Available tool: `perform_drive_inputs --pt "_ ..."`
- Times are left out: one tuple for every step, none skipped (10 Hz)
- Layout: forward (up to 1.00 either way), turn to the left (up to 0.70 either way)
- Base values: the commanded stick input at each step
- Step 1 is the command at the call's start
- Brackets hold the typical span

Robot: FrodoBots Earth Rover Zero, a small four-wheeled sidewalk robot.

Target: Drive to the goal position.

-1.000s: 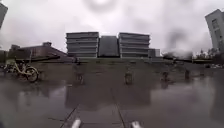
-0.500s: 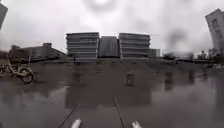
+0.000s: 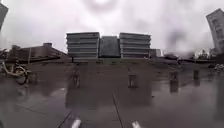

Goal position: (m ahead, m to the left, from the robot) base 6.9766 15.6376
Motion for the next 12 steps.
perform_drive_inputs --pt "0.7 0.0" --pt "0.7 0.0" --pt "0.7 0.0" --pt "0.7 0.0" --pt "0.7 0.0" --pt "0.7 0.0" --pt "0.7 0.0" --pt "0.7 0.0" --pt "0.7 0.0" --pt "0.7 0.0" --pt "0.7 0.0" --pt "0.7 0.0"
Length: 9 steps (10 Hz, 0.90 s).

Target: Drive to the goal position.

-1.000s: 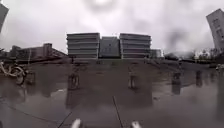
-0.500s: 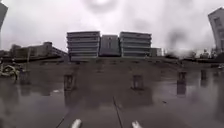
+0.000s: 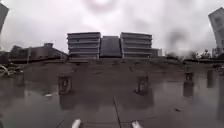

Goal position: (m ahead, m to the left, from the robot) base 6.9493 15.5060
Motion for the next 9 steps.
perform_drive_inputs --pt "0.7 0.0" --pt "0.7 0.0" --pt "0.7 0.0" --pt "0.7 0.0" --pt "0.7 0.0" --pt "0.7 0.0" --pt "0.7 0.0" --pt "0.7 0.0" --pt "0.7 0.0"
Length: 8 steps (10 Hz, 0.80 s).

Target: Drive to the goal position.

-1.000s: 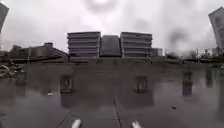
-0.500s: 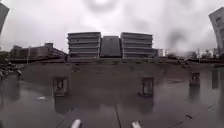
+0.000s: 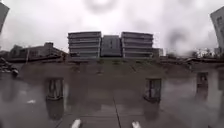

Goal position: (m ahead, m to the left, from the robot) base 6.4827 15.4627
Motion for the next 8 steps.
perform_drive_inputs --pt "0.7 0.0" --pt "0.7 0.0" --pt "0.7 0.0" --pt "0.7 0.0" --pt "0.7 0.0" --pt "0.7 0.0" --pt "0.7 0.0" --pt "0.7 0.0"
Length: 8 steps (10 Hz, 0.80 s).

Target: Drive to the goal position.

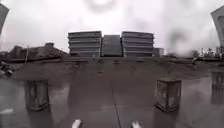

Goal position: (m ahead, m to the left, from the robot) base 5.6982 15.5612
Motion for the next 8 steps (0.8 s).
perform_drive_inputs --pt "0.7 0.0" --pt "0.7 0.0" --pt "0.7 0.0" --pt "0.7 0.0" --pt "0.7 0.0" --pt "0.7 0.01" --pt "0.7 0.02" --pt "0.7 0.08"
